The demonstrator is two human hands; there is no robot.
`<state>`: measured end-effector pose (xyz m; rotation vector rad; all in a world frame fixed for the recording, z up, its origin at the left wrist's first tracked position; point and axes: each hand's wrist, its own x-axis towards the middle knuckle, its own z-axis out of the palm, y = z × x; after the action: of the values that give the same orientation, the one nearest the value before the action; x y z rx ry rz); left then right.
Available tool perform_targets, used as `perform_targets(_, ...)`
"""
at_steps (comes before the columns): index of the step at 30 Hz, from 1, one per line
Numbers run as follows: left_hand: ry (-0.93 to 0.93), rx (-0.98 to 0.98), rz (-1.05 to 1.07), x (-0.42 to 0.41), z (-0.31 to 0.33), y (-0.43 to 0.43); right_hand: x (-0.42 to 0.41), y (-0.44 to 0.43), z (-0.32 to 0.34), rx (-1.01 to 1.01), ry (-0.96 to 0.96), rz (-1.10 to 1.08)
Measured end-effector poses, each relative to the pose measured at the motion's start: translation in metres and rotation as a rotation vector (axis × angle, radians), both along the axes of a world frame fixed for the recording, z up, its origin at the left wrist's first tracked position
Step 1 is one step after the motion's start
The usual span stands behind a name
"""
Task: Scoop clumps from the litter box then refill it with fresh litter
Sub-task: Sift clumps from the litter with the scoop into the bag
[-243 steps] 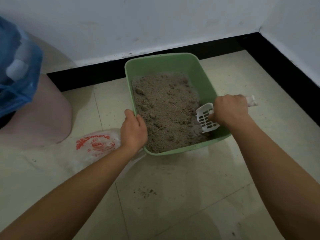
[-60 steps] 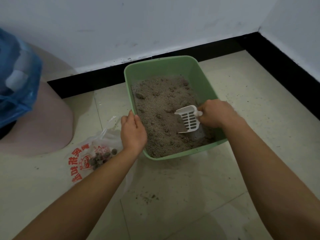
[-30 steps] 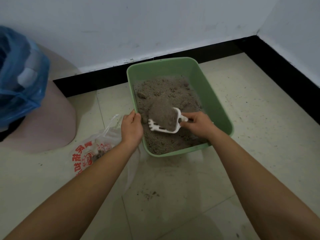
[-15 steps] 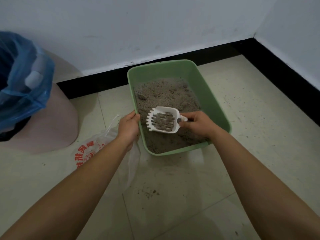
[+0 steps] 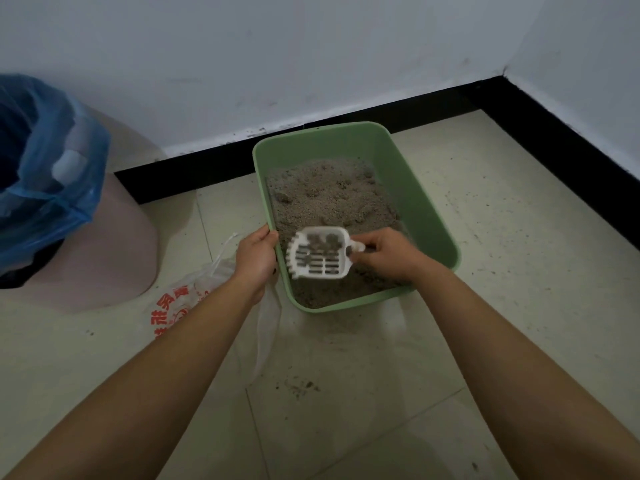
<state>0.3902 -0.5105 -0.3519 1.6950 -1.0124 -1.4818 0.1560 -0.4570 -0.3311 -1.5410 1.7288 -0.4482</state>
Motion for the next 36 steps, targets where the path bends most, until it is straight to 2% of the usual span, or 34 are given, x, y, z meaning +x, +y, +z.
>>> perform_targets(7,-0.005,-0.001,-0.057,0.003,0.005,-0.001,0.003,0.002,0.001,0.004,0.012,0.021)
perform_targets(11,-0.01,0.051,-0.159,0.011,0.013,-0.004,0.005,0.003,0.005,-0.022,-0.038,-0.038)
perform_targets(13,-0.019,0.066,-0.2,0.018,0.021,-0.007,0.006,0.003,0.008,-0.029,-0.005,-0.012)
perform_targets(18,-0.09,-0.12,-0.056,0.044,0.035,-0.015,0.013,0.0,0.014,-0.063,-0.033,-0.074)
perform_targets(24,-0.387,-0.294,-0.042,0.09,0.029,-0.012,0.022,0.0,0.021,-0.087,0.022,-0.116)
perform_targets(30,-0.876,-0.365,-0.377,0.127,0.022,0.006,0.033,0.004,0.023,-0.092,0.075,-0.145)
perform_targets(34,-1.188,-0.357,-0.551,0.143,0.022,0.018,0.044,0.003,0.036,-0.113,-0.06,-0.255)
perform_targets(36,-1.248,-0.288,-0.58,0.151,0.021,0.02,0.055,0.002,0.048,-0.14,-0.142,-0.293)
